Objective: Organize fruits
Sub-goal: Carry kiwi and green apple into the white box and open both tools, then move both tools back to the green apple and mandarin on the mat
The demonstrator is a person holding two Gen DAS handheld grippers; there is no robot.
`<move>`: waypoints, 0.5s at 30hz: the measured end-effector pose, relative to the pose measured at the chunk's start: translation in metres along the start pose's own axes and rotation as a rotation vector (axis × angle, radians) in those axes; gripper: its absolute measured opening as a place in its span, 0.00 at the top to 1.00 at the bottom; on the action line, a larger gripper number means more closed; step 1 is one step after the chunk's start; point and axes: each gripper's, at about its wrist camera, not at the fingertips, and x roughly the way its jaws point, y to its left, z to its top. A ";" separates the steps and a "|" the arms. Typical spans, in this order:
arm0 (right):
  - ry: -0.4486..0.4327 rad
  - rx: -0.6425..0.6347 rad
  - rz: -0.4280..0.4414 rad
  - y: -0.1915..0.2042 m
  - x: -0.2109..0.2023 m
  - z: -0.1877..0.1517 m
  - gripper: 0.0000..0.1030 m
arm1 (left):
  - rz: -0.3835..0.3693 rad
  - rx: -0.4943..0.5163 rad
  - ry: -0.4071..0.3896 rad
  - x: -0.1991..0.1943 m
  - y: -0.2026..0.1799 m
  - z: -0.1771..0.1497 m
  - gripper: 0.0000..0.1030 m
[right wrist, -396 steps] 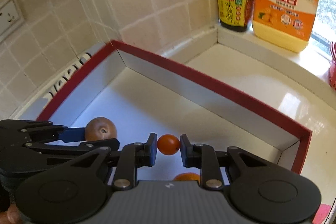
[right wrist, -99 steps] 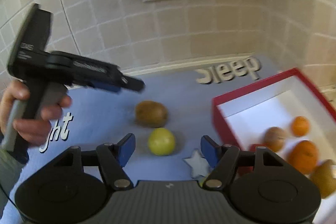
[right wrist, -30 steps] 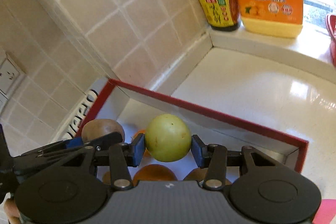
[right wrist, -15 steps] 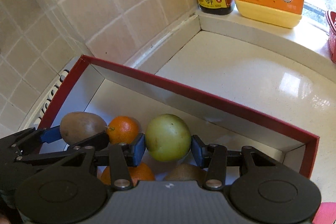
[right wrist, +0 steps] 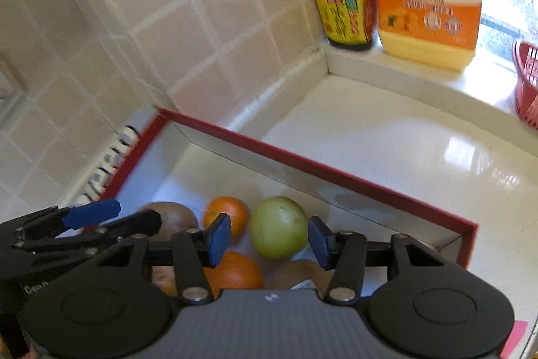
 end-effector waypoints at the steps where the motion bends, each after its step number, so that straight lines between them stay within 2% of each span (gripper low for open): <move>1: -0.018 -0.011 0.010 0.004 -0.009 0.000 0.49 | 0.005 0.000 -0.023 -0.014 -0.002 0.003 0.21; 9: -0.143 -0.126 0.149 0.042 -0.105 -0.017 0.49 | 0.033 -0.008 -0.210 -0.126 -0.015 0.007 0.21; 12: -0.141 -0.160 0.204 0.056 -0.126 -0.036 0.49 | 0.044 -0.014 -0.243 -0.158 -0.012 -0.007 0.20; 15: -0.103 -0.168 0.243 0.067 -0.131 -0.060 0.49 | 0.052 0.008 -0.239 -0.176 -0.011 -0.030 0.20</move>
